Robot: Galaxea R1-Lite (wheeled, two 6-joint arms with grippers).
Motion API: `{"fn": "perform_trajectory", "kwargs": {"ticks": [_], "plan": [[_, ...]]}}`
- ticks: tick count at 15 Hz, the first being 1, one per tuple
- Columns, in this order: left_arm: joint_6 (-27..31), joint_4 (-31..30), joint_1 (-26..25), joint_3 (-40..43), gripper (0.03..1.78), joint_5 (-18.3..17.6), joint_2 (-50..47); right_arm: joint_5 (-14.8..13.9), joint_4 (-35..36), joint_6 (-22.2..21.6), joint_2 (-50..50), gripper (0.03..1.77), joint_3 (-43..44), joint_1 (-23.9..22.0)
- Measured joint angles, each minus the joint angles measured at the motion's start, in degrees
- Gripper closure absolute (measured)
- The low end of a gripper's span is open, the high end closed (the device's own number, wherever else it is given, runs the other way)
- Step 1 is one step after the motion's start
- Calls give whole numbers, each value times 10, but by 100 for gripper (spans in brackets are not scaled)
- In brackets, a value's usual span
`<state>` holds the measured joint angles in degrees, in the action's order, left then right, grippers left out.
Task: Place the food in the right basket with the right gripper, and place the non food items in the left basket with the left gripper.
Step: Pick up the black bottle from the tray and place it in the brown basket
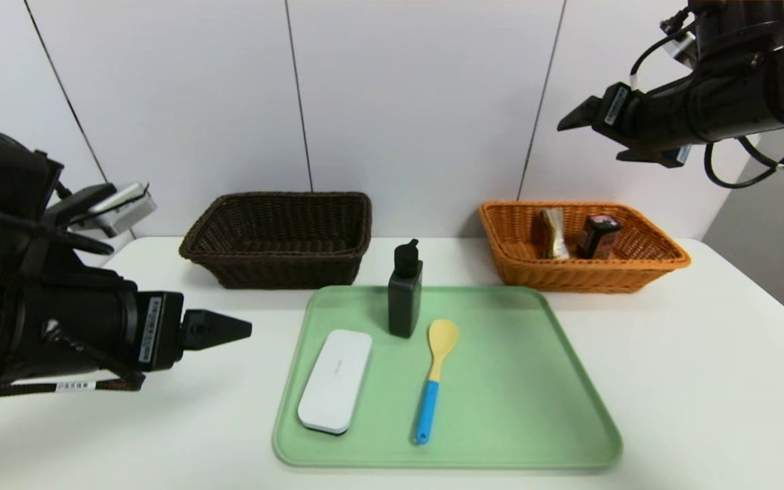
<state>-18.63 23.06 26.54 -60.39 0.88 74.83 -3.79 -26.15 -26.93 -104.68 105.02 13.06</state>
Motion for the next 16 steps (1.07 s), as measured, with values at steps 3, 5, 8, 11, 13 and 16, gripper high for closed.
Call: {"fn": "perform_trajectory", "kwargs": {"ticks": [3, 5, 8, 11, 13, 16], "plan": [[0, -2, 34, -56, 12, 4, 37, -4, 0, 50, 85, 16, -121, 37], [-3, -14, 71, -67, 12, 27, 62, -34, 7, 55, 127, 14, -163, 70], [-25, -62, 116, -76, 12, 71, 106, -95, 40, -4, 147, 13, -184, 84], [-36, -104, 155, -59, 12, 102, 145, -109, 45, -14, 165, 11, -264, 87], [-39, -192, 170, -2, 12, 109, 159, -114, 47, 8, 189, 11, -310, 89], [-25, -371, 187, 103, 12, 137, 182, -112, 76, 4, 206, 11, -331, 90]]}}
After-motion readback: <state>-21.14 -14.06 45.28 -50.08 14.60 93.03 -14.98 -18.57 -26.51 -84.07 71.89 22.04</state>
